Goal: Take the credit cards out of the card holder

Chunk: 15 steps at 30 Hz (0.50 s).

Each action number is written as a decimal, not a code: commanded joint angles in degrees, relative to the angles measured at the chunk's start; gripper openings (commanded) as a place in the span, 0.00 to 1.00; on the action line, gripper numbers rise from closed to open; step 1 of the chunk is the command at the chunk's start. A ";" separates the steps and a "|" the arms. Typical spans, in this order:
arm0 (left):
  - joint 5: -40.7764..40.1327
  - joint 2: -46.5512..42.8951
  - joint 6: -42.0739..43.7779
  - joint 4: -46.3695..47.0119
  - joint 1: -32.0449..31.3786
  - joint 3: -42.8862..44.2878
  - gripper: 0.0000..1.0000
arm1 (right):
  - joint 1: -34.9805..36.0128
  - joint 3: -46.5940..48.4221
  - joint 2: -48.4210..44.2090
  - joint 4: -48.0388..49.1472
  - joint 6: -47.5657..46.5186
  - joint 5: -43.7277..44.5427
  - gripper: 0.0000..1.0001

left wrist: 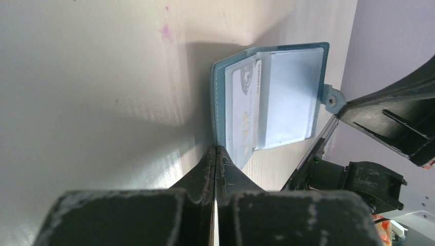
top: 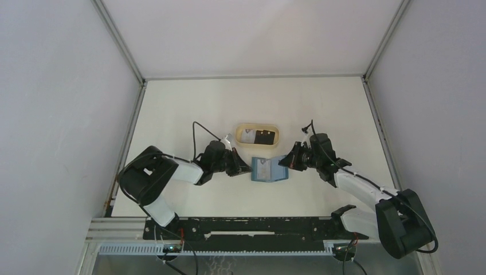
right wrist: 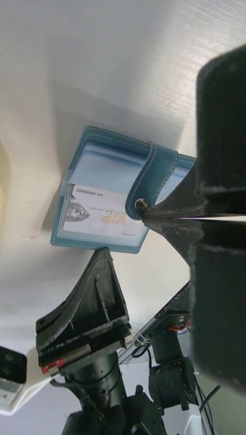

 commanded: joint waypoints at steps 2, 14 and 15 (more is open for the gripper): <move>0.93 -2.22 -0.48 4.01 -0.36 1.54 0.00 | 0.64 -0.37 2.64 3.21 -1.01 0.80 0.00; -0.89 -3.33 0.83 1.02 -0.52 1.37 0.00 | 7.87 1.92 -6.67 -3.36 -4.09 13.53 0.76; -1.30 -2.60 0.91 0.97 -0.58 1.21 0.00 | 9.80 2.19 -8.01 -3.33 -4.33 14.60 0.77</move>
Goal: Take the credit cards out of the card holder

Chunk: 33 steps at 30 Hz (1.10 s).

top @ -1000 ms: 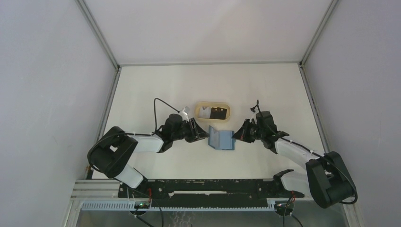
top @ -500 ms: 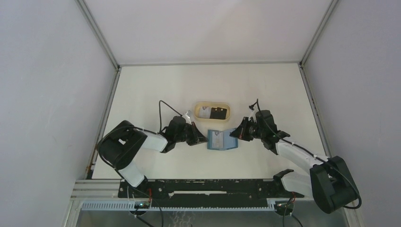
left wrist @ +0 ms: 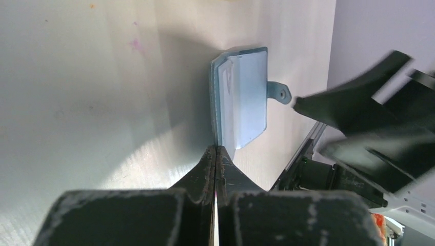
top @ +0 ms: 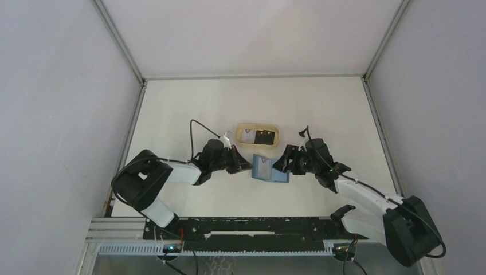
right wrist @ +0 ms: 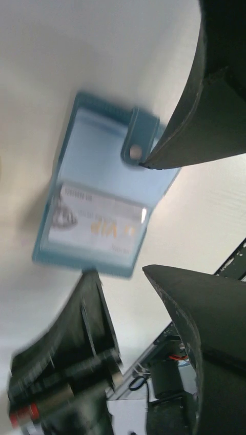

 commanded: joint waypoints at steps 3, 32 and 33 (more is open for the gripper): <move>-2.73 2.66 1.13 -0.13 -1.06 0.92 0.00 | 8.27 3.92 -6.59 1.73 -1.62 5.01 0.81; -9.67 5.09 5.18 -9.69 -2.96 2.49 0.00 | 2.53 0.06 26.57 32.92 10.19 -11.69 0.48; -9.63 5.17 5.18 -9.64 -2.99 2.53 0.00 | 2.39 -0.28 26.74 33.52 10.48 -12.02 0.36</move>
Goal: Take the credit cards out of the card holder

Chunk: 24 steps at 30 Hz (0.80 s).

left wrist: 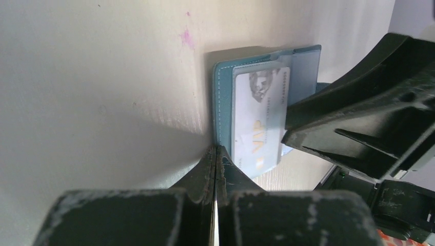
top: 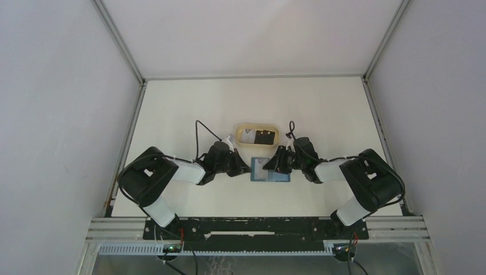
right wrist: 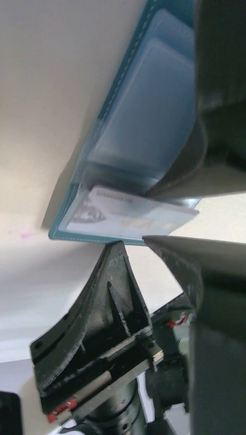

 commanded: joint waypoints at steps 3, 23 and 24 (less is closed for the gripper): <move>-2.28 2.46 2.60 -4.18 -0.51 1.26 0.00 | -0.70 -1.94 1.85 7.19 2.69 -2.99 0.12; -1.52 5.34 2.60 -3.93 -0.48 2.37 0.00 | -9.64 -3.07 -8.51 -9.04 -5.31 -6.11 0.00; -1.52 5.40 2.60 -3.90 -0.43 2.40 0.00 | -10.24 -3.08 -9.17 -10.07 -5.77 -5.95 0.00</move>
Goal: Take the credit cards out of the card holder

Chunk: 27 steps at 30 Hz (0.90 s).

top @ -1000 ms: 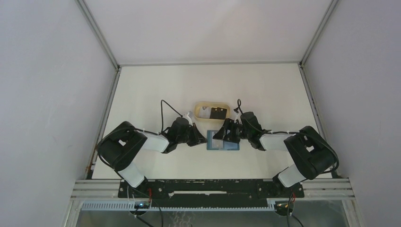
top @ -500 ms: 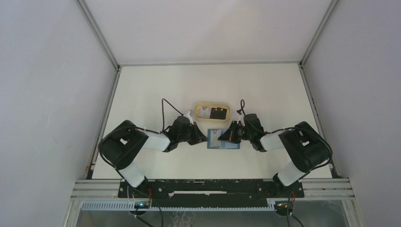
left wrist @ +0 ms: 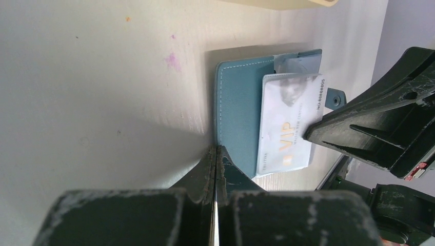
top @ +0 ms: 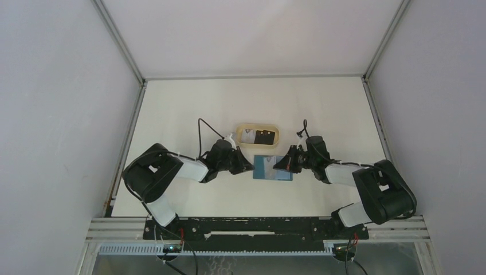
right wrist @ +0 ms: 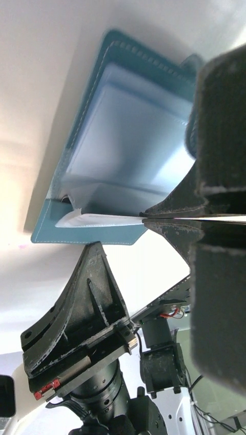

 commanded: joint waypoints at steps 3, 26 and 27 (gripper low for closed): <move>-1.75 2.50 2.71 -5.92 -0.41 0.34 0.00 | -3.61 -0.31 -4.96 -7.82 -5.50 -0.25 0.00; 1.20 3.44 0.31 -0.64 -0.21 -0.76 0.00 | -3.88 -0.40 0.08 3.39 0.06 -7.24 0.42; 1.98 3.60 -0.48 1.45 -0.18 -1.17 0.00 | -3.69 -0.40 0.79 4.56 0.42 -7.21 0.42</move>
